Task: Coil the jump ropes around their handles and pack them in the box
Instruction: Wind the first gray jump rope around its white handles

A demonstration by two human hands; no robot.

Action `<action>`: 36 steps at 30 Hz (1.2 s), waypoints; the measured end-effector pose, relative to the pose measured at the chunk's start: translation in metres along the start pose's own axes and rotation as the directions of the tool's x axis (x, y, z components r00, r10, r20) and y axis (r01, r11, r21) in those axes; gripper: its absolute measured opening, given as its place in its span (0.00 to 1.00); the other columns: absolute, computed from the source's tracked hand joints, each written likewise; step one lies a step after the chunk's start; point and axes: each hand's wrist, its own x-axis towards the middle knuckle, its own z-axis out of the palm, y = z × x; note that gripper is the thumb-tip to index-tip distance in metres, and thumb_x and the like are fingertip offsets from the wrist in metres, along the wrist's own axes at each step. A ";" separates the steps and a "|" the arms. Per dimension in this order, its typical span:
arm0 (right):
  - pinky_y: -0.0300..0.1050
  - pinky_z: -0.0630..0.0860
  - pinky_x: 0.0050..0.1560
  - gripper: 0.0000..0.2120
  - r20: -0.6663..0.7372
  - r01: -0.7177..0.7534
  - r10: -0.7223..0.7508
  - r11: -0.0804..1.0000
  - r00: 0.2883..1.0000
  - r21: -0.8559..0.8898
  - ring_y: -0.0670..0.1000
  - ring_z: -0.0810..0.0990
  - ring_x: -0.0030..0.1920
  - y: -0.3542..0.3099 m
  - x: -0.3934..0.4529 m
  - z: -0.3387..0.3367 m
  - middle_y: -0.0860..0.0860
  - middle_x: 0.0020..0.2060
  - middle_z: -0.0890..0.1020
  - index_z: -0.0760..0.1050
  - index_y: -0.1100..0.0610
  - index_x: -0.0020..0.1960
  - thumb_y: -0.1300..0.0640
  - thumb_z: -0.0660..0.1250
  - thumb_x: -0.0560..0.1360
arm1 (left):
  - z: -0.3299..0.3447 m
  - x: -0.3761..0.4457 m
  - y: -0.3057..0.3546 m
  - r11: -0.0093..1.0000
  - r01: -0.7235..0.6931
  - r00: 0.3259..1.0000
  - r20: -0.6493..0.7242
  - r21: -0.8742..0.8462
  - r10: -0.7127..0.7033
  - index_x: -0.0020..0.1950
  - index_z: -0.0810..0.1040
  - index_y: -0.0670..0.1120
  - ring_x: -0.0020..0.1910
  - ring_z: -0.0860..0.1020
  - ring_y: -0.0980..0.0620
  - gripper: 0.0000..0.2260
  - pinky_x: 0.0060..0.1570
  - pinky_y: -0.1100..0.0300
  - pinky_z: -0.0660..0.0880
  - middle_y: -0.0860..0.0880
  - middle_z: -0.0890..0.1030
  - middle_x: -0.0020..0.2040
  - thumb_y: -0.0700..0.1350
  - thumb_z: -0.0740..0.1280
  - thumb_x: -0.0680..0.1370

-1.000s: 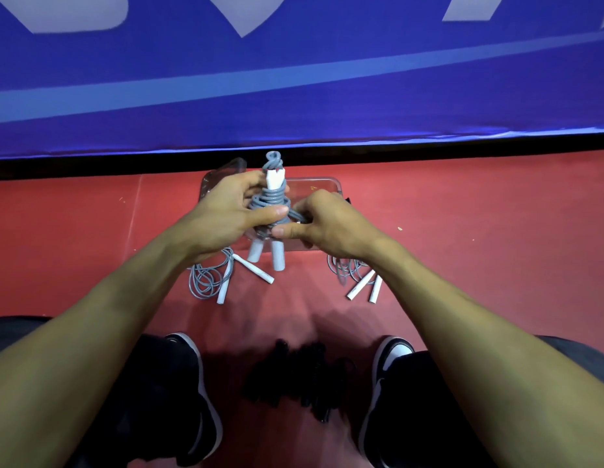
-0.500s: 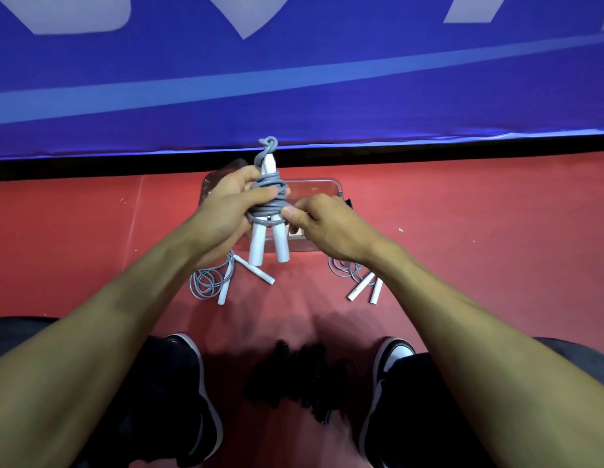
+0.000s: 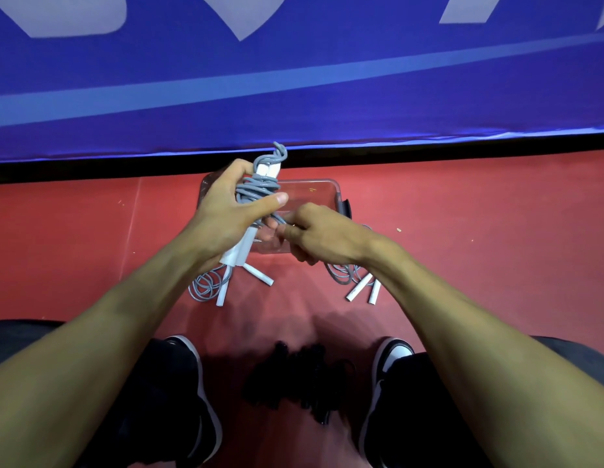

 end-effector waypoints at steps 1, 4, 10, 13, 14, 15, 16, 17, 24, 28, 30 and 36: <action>0.43 0.76 0.36 0.20 0.022 -0.003 0.002 1.000 1.000 0.013 0.48 0.76 0.26 0.000 0.000 0.001 0.51 0.28 0.79 0.77 0.59 0.42 0.48 0.57 0.85 | 0.000 0.000 -0.001 1.000 -0.005 1.000 -0.008 0.001 0.005 0.52 0.71 0.44 0.32 0.80 0.46 0.11 0.28 0.57 0.76 0.39 0.82 0.43 0.41 0.73 0.77; 0.41 0.74 0.32 0.18 0.049 -0.022 0.019 0.998 0.999 0.057 0.48 0.74 0.24 -0.001 0.001 0.004 0.52 0.27 0.79 0.76 0.58 0.42 0.51 0.57 0.85 | 0.000 0.003 -0.004 0.999 0.028 0.999 -0.014 -0.038 -0.029 0.57 0.70 0.41 0.27 0.76 0.50 0.13 0.26 0.58 0.71 0.40 0.82 0.42 0.44 0.71 0.79; 0.34 0.69 0.30 0.19 -0.047 -0.070 0.067 0.995 0.997 -0.065 0.41 0.73 0.24 0.003 -0.001 -0.003 0.54 0.31 0.82 0.78 0.53 0.40 0.49 0.56 0.85 | -0.002 0.005 0.000 0.908 0.199 0.963 0.243 -0.368 -0.112 0.61 0.72 0.39 0.40 0.75 0.49 0.18 0.38 0.58 0.75 0.43 0.77 0.46 0.37 0.65 0.72; 0.39 0.69 0.32 0.18 -0.061 -0.099 0.093 0.991 0.994 -0.093 0.43 0.75 0.27 0.006 0.000 -0.004 0.53 0.32 0.83 0.80 0.55 0.43 0.52 0.56 0.84 | -0.004 0.006 -0.005 0.958 0.177 0.956 0.271 -0.225 -0.114 0.65 0.72 0.37 0.48 0.76 0.43 0.21 0.50 0.48 0.75 0.41 0.77 0.50 0.37 0.68 0.72; 0.39 0.70 0.31 0.17 -0.048 -0.110 0.106 0.990 0.993 -0.091 0.46 0.76 0.27 0.006 0.000 -0.004 0.52 0.31 0.83 0.80 0.57 0.44 0.53 0.56 0.84 | -0.004 0.006 -0.007 0.973 0.162 0.959 0.260 -0.165 -0.116 0.65 0.72 0.36 0.50 0.76 0.42 0.21 0.52 0.47 0.73 0.40 0.78 0.51 0.37 0.71 0.73; 0.40 0.72 0.31 0.16 -0.031 -0.118 0.116 0.990 0.993 -0.082 0.49 0.77 0.27 0.006 0.000 -0.003 0.51 0.31 0.83 0.80 0.58 0.46 0.54 0.56 0.83 | -0.005 0.006 -0.009 0.982 0.151 0.964 0.239 -0.117 -0.120 0.65 0.74 0.37 0.50 0.78 0.43 0.21 0.53 0.49 0.75 0.41 0.80 0.50 0.36 0.73 0.74; 0.40 0.74 0.30 0.15 -0.015 -0.119 0.118 0.991 0.993 -0.064 0.50 0.77 0.27 0.005 0.000 -0.002 0.51 0.30 0.82 0.80 0.59 0.48 0.56 0.57 0.83 | -0.005 0.006 -0.009 0.988 0.138 0.969 0.216 -0.076 -0.119 0.64 0.75 0.37 0.48 0.81 0.47 0.19 0.52 0.53 0.78 0.42 0.82 0.49 0.36 0.74 0.74; 0.41 0.75 0.30 0.14 -0.001 -0.116 0.116 0.992 0.993 -0.042 0.51 0.77 0.27 0.005 0.000 -0.001 0.51 0.30 0.82 0.80 0.61 0.49 0.58 0.56 0.82 | -0.006 0.006 -0.009 0.992 0.118 0.976 0.190 -0.038 -0.109 0.62 0.76 0.38 0.46 0.82 0.51 0.18 0.49 0.58 0.79 0.44 0.83 0.49 0.36 0.74 0.73; 0.38 0.65 0.27 0.15 -0.012 -0.036 0.037 0.998 0.999 0.055 0.43 0.67 0.22 0.001 0.000 -0.004 0.47 0.26 0.74 0.75 0.61 0.40 0.59 0.57 0.83 | -0.015 0.008 -0.011 0.989 -0.003 1.000 0.031 0.151 -0.002 0.58 0.67 0.46 0.44 0.82 0.50 0.32 0.51 0.46 0.82 0.47 0.82 0.48 0.49 0.83 0.63; 0.33 0.62 0.26 0.17 0.014 -0.008 0.007 0.995 1.000 0.095 0.42 0.64 0.22 -0.001 -0.002 -0.004 0.42 0.22 0.69 0.73 0.58 0.36 0.58 0.59 0.83 | -0.010 0.007 -0.013 0.980 -0.029 1.000 0.007 0.199 0.028 0.59 0.66 0.47 0.41 0.84 0.49 0.33 0.49 0.43 0.83 0.54 0.84 0.41 0.46 0.83 0.65; 0.32 0.61 0.25 0.17 0.004 0.009 -0.009 0.995 1.000 0.103 0.42 0.62 0.23 -0.001 -0.002 -0.004 0.43 0.23 0.68 0.72 0.58 0.36 0.55 0.60 0.83 | -0.008 0.008 -0.013 0.976 -0.039 0.999 -0.013 0.213 0.043 0.60 0.68 0.47 0.40 0.83 0.54 0.29 0.47 0.47 0.83 0.56 0.83 0.42 0.44 0.82 0.68; 0.34 0.60 0.27 0.26 -0.039 0.008 -0.005 0.998 0.999 0.062 0.43 0.63 0.23 -0.001 -0.001 -0.005 0.45 0.26 0.66 0.80 0.66 0.50 0.43 0.59 0.83 | -0.007 0.011 -0.011 0.994 0.075 0.993 0.096 -0.079 -0.068 0.59 0.76 0.49 0.50 0.80 0.51 0.21 0.58 0.48 0.76 0.50 0.82 0.49 0.55 0.73 0.69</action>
